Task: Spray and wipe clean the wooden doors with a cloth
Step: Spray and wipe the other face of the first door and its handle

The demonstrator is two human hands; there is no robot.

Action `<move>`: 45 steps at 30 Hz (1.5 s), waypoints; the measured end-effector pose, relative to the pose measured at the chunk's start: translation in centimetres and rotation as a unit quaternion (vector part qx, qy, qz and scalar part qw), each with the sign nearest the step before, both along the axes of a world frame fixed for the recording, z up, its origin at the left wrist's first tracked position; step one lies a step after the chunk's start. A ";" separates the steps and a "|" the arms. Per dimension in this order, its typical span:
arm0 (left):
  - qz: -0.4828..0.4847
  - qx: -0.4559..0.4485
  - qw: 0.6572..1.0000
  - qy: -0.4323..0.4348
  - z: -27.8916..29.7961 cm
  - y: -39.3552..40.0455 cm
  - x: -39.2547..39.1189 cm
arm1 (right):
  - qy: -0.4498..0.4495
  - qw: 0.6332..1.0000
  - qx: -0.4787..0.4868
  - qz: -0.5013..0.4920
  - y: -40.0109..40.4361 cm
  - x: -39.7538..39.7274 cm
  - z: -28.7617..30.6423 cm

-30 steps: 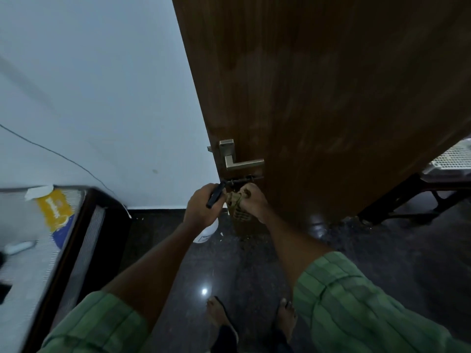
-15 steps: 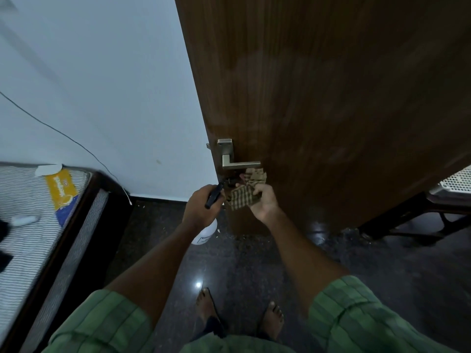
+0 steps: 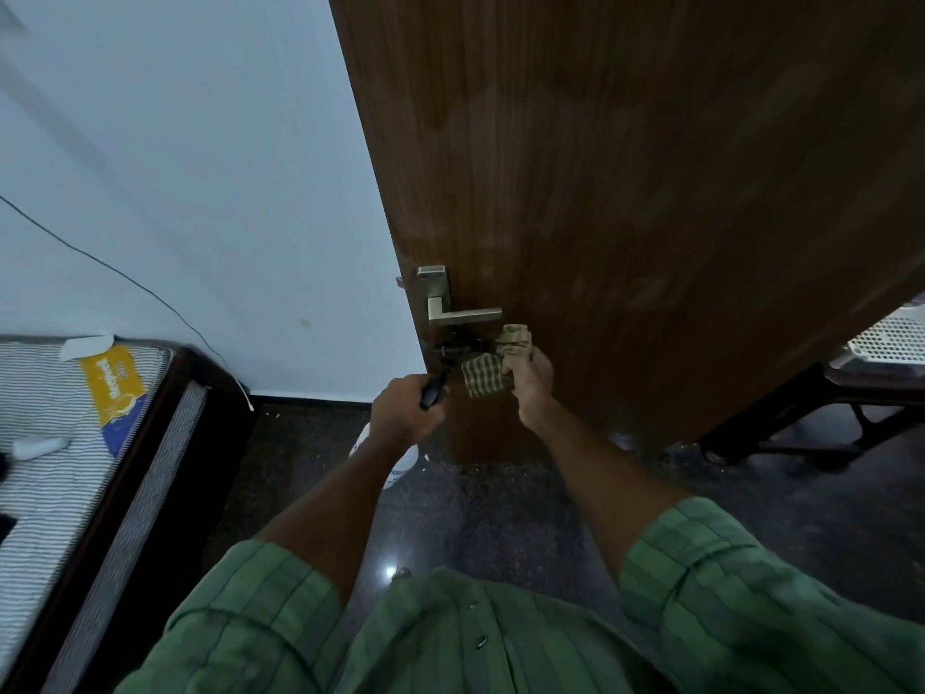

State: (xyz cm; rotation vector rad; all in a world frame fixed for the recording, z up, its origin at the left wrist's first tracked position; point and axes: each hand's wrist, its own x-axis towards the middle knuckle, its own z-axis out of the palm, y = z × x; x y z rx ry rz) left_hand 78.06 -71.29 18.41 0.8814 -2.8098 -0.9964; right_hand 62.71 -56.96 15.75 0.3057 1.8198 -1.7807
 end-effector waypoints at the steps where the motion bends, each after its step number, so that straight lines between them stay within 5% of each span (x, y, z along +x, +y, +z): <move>1: 0.014 -0.013 1.000 -0.003 0.1 0.0 -0.4 | 0.045 0.998 0.040 0.015 0.1 0.1 -0.1; 5: 0.040 -0.041 0.998 -0.016 0.7 0.2 -1.4 | 0.203 0.962 0.179 0.040 -0.4 0.9 -0.1; 9: 0.054 -0.048 0.997 0.014 1.6 0.3 -1.4 | 0.248 0.950 0.189 0.024 -2.2 2.8 0.8; 17: 0.080 0.003 0.993 0.091 1.7 -1.8 -0.2 | 0.143 0.978 0.117 -0.098 -10.3 5.2 3.4; 20: 0.072 -0.001 0.991 0.108 1.6 -2.8 0.1 | 0.177 0.967 0.084 -0.160 -11.0 6.9 2.5; 25: 0.050 -0.010 0.991 0.121 1.7 -4.7 0.2 | 0.139 0.974 0.112 -0.136 -13.5 6.3 2.7; 28: 0.041 0.008 0.992 0.117 1.6 -5.2 -0.4 | 0.178 0.973 0.144 -0.040 -12.9 6.2 2.5; 32: 0.028 0.012 0.994 0.108 1.9 -5.1 -1.3 | 0.169 0.959 0.134 -0.186 -11.4 6.2 1.6; 38: 0.040 0.029 0.993 0.111 1.8 -5.6 -1.7 | 0.217 0.951 0.197 0.100 -12.4 5.5 1.7; 45: 0.035 0.016 0.995 0.091 1.1 -6.6 -1.8 | 0.103 0.953 0.161 -0.236 -7.9 4.8 1.1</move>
